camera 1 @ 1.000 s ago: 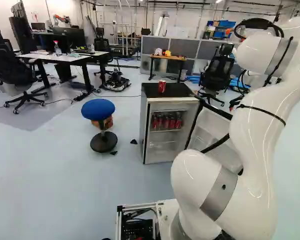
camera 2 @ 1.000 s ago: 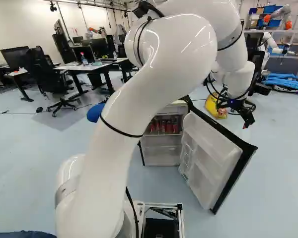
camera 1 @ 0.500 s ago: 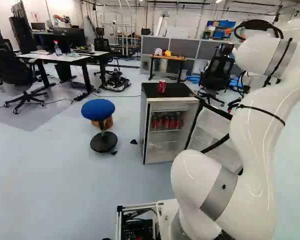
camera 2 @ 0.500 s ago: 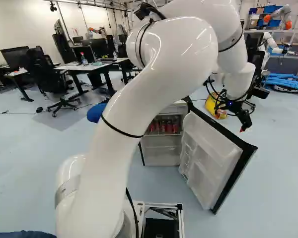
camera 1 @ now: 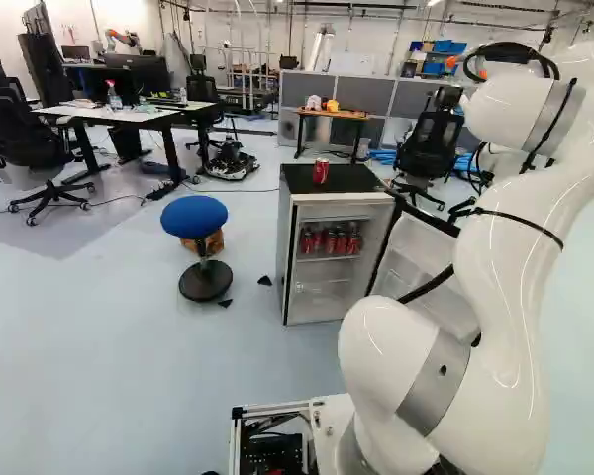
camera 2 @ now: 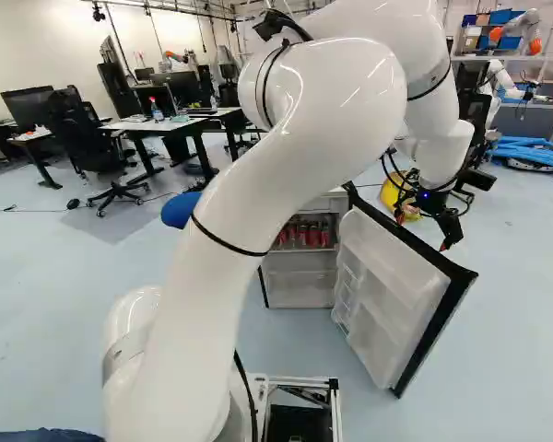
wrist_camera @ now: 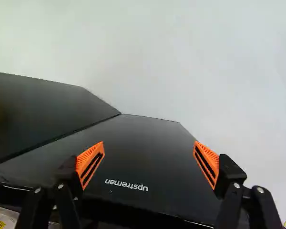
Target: Grab a drink from the fridge
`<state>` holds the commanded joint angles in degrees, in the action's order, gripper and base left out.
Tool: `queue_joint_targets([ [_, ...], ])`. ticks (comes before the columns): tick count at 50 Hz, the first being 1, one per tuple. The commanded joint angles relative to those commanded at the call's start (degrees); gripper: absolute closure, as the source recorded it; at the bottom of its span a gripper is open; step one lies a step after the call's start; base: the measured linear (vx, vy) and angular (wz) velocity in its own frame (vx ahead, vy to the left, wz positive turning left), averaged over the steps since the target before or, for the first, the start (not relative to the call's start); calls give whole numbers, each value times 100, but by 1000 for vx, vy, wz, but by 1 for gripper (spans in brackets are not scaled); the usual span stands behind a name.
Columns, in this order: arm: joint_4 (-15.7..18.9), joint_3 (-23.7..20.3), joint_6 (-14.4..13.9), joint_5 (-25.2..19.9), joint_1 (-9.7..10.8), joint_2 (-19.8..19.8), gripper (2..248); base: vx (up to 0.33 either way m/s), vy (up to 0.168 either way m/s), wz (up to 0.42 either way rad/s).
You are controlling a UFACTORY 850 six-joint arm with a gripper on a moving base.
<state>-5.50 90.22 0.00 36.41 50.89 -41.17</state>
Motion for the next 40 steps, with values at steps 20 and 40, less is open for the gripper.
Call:
queue_joint_targets([
  [20, 0, -173, 0, 54, -5, 112, 3, 0, 0, 0],
  [40, 0, -407, 0, 54, -32, 263, 3, 0, 0, 0],
])
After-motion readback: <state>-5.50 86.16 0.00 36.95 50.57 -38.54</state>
